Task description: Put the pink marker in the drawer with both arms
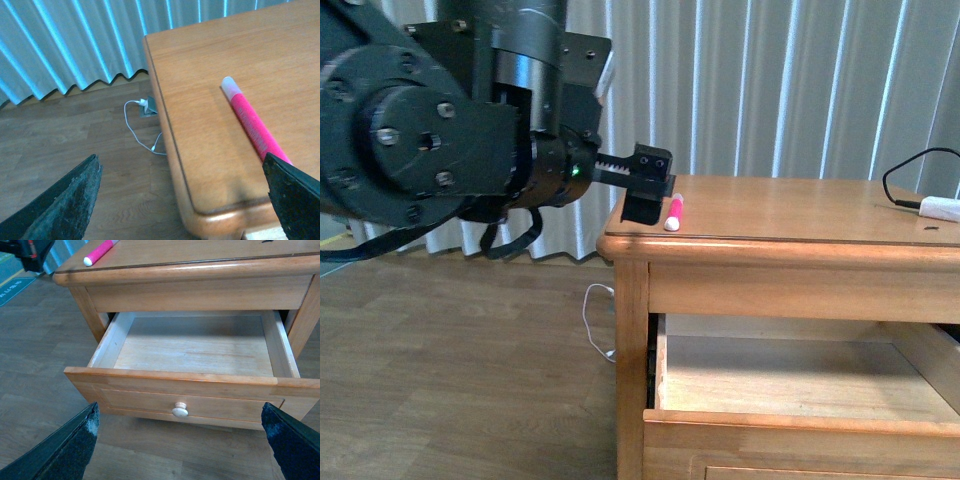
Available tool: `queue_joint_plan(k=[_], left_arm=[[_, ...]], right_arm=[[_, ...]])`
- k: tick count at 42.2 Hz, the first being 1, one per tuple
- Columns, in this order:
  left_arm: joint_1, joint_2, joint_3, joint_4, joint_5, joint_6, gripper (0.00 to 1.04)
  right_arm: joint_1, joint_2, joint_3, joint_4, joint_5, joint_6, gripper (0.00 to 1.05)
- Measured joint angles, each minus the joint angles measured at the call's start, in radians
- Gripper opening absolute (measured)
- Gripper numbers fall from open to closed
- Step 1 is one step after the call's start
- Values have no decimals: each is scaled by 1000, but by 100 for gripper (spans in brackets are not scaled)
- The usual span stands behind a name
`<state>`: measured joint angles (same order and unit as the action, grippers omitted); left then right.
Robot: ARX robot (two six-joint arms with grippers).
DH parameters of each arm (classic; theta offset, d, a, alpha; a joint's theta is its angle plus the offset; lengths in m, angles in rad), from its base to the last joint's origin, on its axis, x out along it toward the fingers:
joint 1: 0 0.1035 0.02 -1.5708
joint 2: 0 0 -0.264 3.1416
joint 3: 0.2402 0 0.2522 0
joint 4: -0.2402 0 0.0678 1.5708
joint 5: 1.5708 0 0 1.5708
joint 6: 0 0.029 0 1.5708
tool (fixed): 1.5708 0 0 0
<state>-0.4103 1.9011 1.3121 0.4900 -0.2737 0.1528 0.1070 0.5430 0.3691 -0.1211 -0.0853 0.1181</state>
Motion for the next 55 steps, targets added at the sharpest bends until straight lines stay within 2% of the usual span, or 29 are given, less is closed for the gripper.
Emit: queue_joint_plan(k=[8, 15, 28, 43, 46, 55], left_arm=[[-23, 140, 209, -110, 60, 0, 98], [-33, 206, 288, -183, 100, -23, 98], [-40, 253, 360, -266, 154, -51, 98], [-48, 275, 419, -361, 130, -69, 98], [-49, 278, 427, -373, 120, -67, 85], [-53, 280, 431, -379, 109, -62, 58]], right_arm=[[0, 0, 0, 0, 0, 0, 96], [0, 0, 0, 0, 0, 0, 96], [0, 0, 0, 0, 0, 0, 96], [0, 0, 0, 0, 0, 0, 96], [0, 0, 0, 0, 0, 0, 96], [0, 0, 0, 0, 0, 0, 96]])
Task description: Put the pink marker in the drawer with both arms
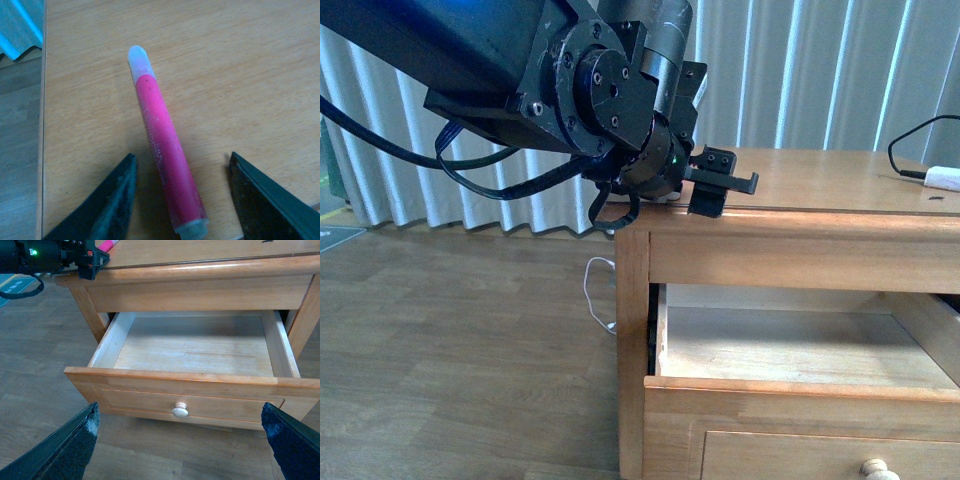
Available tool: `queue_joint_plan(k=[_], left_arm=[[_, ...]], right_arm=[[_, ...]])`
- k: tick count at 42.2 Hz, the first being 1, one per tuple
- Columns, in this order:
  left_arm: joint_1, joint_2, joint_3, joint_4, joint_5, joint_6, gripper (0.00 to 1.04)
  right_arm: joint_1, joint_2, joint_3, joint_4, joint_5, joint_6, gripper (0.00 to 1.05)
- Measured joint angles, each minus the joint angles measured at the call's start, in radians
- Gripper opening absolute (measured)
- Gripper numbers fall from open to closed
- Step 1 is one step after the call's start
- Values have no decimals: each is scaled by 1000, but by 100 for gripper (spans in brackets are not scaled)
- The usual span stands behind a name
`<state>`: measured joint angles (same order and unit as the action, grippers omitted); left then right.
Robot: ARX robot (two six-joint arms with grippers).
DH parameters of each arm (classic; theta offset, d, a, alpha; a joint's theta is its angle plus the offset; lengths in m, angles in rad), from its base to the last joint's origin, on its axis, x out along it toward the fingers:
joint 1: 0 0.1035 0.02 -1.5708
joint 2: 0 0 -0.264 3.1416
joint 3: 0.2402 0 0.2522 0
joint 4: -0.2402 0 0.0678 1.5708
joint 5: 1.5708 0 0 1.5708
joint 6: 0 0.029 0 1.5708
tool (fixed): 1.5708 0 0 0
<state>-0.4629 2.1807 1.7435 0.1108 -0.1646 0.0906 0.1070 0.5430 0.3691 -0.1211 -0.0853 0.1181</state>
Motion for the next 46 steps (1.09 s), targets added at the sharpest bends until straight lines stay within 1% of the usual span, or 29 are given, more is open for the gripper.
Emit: queue_joint_plan(k=[6, 10, 13, 17, 20, 27, 33, 38, 40, 46], left_arm=[[2, 0, -2, 2, -3, 9, 39], [8, -10, -21, 15, -1, 15, 21], [11, -26, -45, 27, 6, 23, 15], [15, -49, -85, 56, 43, 25, 15], [16, -92, -152, 103, 124, 40, 15], [5, -247, -304, 145, 332, 112, 15], [-20, -373, -424, 152, 434, 203, 15], [-35, -403, -505, 141, 461, 280, 15], [-39, -401, -529, 140, 456, 303, 15], [-64, -342, -570, 185, 373, 359, 15]], right_arm=[[0, 0, 0, 0, 0, 0, 96], [0, 0, 0, 0, 0, 0, 96], [0, 0, 0, 0, 0, 0, 96], [0, 0, 0, 0, 0, 0, 96], [0, 0, 0, 0, 0, 0, 96], [0, 0, 0, 0, 0, 0, 96], [0, 0, 0, 0, 0, 0, 96], [0, 0, 0, 0, 0, 0, 96], [0, 0, 0, 0, 0, 0, 96], [0, 0, 0, 0, 0, 0, 96]])
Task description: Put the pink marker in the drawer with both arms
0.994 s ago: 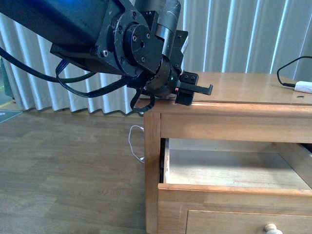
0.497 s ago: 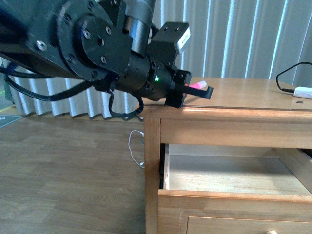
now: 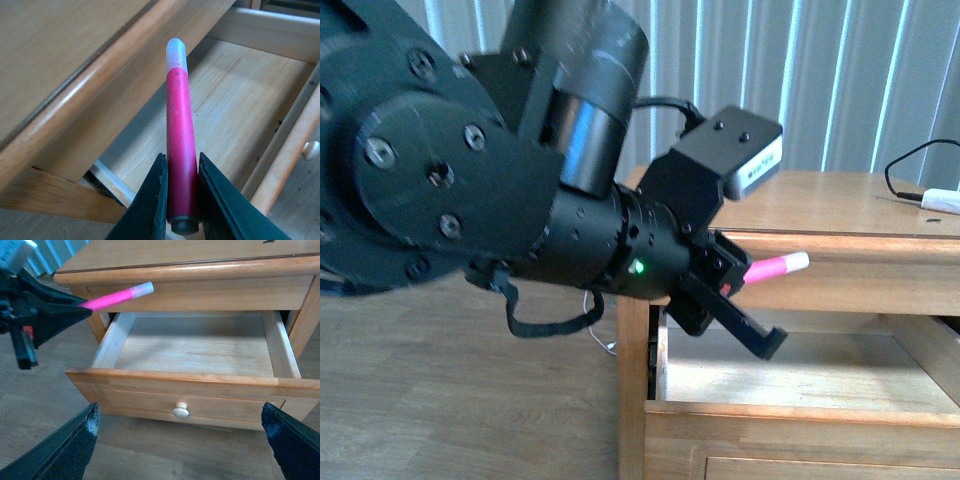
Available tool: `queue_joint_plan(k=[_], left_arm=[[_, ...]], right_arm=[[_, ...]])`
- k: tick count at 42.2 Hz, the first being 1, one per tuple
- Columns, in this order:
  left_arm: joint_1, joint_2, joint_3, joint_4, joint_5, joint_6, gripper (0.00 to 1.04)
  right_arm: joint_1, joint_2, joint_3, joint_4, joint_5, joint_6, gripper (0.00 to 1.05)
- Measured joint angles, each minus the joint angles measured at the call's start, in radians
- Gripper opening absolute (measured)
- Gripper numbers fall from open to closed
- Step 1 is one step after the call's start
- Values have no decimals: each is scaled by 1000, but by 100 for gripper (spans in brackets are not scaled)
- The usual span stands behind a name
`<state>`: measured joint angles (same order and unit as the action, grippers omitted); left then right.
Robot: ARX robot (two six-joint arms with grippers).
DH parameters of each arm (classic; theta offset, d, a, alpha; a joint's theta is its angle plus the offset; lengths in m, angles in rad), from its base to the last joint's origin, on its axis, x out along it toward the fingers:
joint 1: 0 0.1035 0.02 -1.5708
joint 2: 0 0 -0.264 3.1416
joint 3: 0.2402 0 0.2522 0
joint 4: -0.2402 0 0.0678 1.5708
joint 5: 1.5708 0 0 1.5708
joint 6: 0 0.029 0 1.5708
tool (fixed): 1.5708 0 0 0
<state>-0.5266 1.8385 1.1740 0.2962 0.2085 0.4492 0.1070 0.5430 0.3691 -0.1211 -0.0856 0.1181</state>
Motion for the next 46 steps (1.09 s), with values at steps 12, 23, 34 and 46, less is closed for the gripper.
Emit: queue_joint_plan(k=[12, 23, 34, 46], left_arm=[[-24, 193, 58, 70, -80, -40, 15], [-46, 226, 98, 126, -102, -165, 54], [-77, 97, -28, 229, -351, -198, 88], [-17, -196, -290, 334, -544, -268, 98]], right_arm=[[0, 0, 0, 0, 0, 0, 96], [0, 0, 0, 0, 0, 0, 96], [0, 0, 0, 0, 0, 0, 96], [0, 0, 0, 0, 0, 0, 96]])
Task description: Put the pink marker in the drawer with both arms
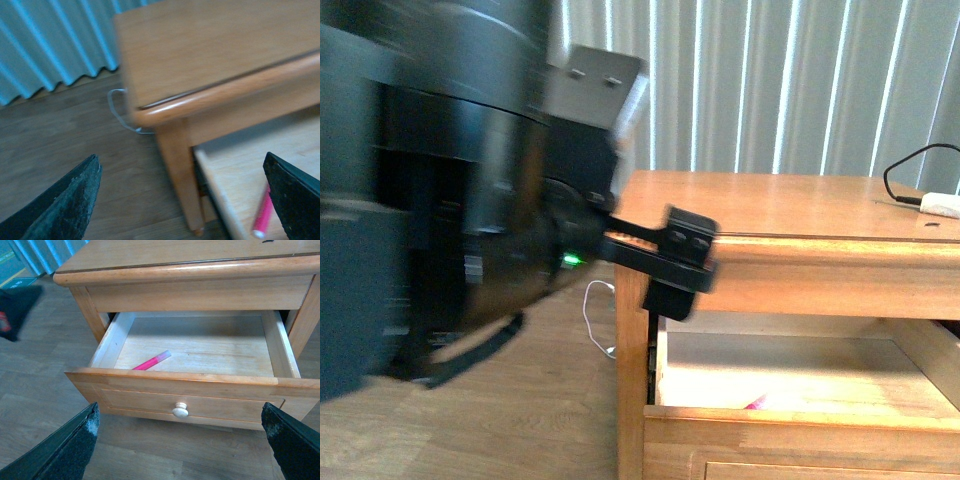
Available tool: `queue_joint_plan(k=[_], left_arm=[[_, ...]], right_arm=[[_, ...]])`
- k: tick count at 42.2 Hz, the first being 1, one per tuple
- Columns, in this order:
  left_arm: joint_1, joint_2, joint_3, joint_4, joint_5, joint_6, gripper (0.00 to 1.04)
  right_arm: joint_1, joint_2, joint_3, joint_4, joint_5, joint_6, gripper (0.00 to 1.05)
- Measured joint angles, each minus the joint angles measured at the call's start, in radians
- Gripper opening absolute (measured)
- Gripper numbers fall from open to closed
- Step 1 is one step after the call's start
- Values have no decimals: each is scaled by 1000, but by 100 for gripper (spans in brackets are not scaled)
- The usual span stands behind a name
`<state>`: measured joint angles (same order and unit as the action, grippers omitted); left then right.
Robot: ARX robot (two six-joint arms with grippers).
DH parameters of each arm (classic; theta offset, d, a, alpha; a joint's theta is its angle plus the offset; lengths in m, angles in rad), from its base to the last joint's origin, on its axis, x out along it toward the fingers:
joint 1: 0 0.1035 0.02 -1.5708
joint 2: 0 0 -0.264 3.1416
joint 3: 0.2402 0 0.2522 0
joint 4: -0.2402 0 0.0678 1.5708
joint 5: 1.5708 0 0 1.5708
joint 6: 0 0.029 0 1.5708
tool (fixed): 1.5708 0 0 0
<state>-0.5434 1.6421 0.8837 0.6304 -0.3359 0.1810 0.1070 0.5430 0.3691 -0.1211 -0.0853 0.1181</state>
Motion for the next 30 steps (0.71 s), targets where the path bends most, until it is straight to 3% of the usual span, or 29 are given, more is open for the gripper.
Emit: queue_joint_plan(k=[10, 17, 23, 30], left_arm=[[91, -393, -290, -18, -132, -37, 98], [148, -715, -467, -168, -176, -64, 98], [198, -1076, -607, -430, -237, -138, 98], [202, -1157, -626, -467, -233, -180, 98]], right_arm=[[0, 0, 0, 0, 0, 0, 96], [0, 0, 0, 0, 0, 0, 96], [0, 0, 0, 0, 0, 0, 96], [0, 0, 0, 0, 0, 0, 96]])
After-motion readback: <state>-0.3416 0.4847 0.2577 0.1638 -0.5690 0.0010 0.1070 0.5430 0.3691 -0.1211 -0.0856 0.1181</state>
